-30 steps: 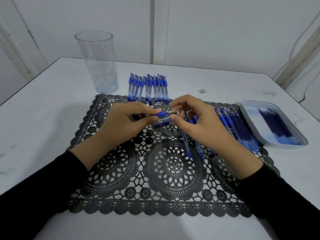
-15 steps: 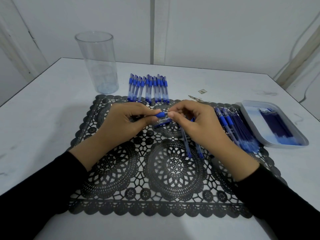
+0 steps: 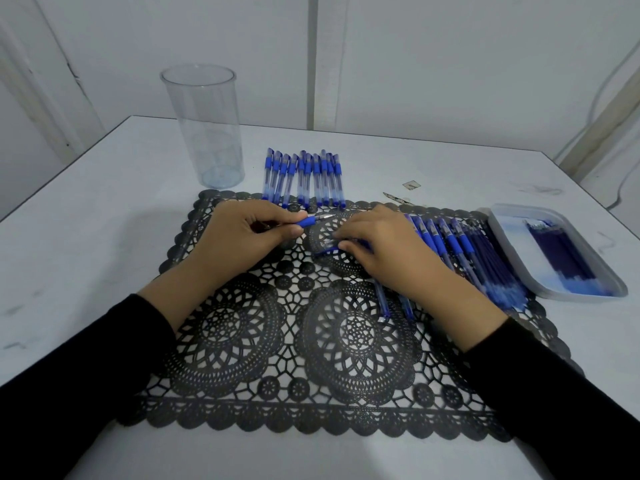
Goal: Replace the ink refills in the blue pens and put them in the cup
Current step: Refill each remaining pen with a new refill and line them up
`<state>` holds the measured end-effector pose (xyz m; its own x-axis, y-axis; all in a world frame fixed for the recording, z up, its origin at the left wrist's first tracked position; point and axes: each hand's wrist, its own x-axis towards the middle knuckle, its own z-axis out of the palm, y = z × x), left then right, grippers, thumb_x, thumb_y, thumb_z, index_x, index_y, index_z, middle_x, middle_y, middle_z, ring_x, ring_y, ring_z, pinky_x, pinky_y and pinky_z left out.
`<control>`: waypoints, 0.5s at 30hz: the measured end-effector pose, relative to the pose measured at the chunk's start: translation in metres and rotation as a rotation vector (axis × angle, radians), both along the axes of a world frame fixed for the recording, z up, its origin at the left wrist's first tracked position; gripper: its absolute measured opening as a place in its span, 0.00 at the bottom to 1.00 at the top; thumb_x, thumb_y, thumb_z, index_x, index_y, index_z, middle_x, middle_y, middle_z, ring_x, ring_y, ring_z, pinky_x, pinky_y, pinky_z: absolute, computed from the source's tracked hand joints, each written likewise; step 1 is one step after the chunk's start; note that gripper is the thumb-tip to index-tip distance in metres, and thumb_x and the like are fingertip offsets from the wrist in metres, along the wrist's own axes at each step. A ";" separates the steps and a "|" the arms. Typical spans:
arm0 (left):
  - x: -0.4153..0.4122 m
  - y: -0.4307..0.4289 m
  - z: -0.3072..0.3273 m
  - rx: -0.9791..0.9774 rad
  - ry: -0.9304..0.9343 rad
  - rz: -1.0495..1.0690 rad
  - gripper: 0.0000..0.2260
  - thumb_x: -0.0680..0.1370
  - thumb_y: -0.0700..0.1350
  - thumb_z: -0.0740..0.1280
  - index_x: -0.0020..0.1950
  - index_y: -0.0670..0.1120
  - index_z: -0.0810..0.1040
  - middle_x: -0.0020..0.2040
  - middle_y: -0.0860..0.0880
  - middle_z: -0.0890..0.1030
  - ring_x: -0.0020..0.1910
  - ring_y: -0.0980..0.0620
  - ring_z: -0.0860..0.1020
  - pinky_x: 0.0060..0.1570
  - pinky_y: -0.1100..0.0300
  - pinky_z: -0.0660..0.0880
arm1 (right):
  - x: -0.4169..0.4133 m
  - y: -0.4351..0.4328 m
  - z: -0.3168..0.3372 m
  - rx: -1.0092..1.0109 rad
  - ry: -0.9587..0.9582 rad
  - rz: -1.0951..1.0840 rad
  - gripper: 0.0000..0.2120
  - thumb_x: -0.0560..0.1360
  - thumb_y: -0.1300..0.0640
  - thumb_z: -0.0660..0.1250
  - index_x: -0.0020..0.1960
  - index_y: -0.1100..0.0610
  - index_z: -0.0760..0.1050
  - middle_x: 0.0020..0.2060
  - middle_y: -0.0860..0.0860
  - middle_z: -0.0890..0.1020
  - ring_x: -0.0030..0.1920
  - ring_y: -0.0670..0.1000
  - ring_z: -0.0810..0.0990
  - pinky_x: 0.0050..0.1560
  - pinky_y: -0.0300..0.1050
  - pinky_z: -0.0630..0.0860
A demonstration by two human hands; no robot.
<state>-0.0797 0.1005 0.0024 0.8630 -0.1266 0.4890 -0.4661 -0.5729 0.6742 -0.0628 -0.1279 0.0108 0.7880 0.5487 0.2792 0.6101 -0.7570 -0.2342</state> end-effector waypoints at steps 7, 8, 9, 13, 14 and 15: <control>0.001 0.001 0.000 -0.033 0.031 -0.005 0.13 0.73 0.41 0.76 0.56 0.46 0.85 0.48 0.56 0.85 0.47 0.64 0.82 0.51 0.72 0.75 | -0.009 -0.011 0.016 0.296 0.128 -0.037 0.04 0.78 0.55 0.68 0.52 0.52 0.79 0.40 0.38 0.77 0.42 0.43 0.76 0.43 0.32 0.70; 0.001 0.001 0.000 -0.036 0.034 -0.009 0.12 0.73 0.41 0.76 0.56 0.46 0.85 0.48 0.55 0.85 0.48 0.63 0.82 0.51 0.71 0.75 | -0.010 -0.014 0.019 0.361 0.134 -0.049 0.04 0.77 0.56 0.68 0.51 0.52 0.79 0.40 0.39 0.78 0.41 0.41 0.77 0.42 0.28 0.69; 0.000 0.001 0.000 -0.038 0.037 -0.013 0.12 0.73 0.41 0.76 0.56 0.46 0.85 0.48 0.55 0.85 0.48 0.63 0.82 0.51 0.71 0.75 | -0.012 -0.015 0.020 0.424 0.139 -0.061 0.04 0.77 0.56 0.69 0.51 0.53 0.80 0.39 0.40 0.78 0.39 0.40 0.76 0.40 0.27 0.69; -0.002 -0.001 0.001 -0.052 0.050 -0.034 0.12 0.72 0.40 0.76 0.56 0.46 0.85 0.48 0.54 0.86 0.47 0.63 0.83 0.50 0.72 0.75 | -0.015 -0.018 0.024 0.572 0.164 -0.096 0.05 0.77 0.58 0.70 0.52 0.54 0.81 0.37 0.42 0.76 0.36 0.36 0.73 0.38 0.25 0.67; -0.003 -0.002 0.001 -0.054 0.051 -0.042 0.12 0.72 0.41 0.76 0.56 0.46 0.85 0.49 0.54 0.86 0.48 0.63 0.83 0.50 0.71 0.76 | -0.015 -0.018 0.025 0.577 0.166 -0.098 0.05 0.77 0.58 0.70 0.52 0.54 0.81 0.37 0.42 0.76 0.36 0.36 0.73 0.39 0.25 0.67; -0.004 -0.003 0.001 -0.052 0.050 -0.050 0.12 0.72 0.41 0.76 0.56 0.46 0.85 0.49 0.55 0.85 0.48 0.63 0.83 0.51 0.71 0.76 | -0.015 -0.017 0.024 0.578 0.167 -0.097 0.05 0.77 0.58 0.70 0.52 0.54 0.81 0.37 0.42 0.76 0.35 0.36 0.73 0.38 0.25 0.67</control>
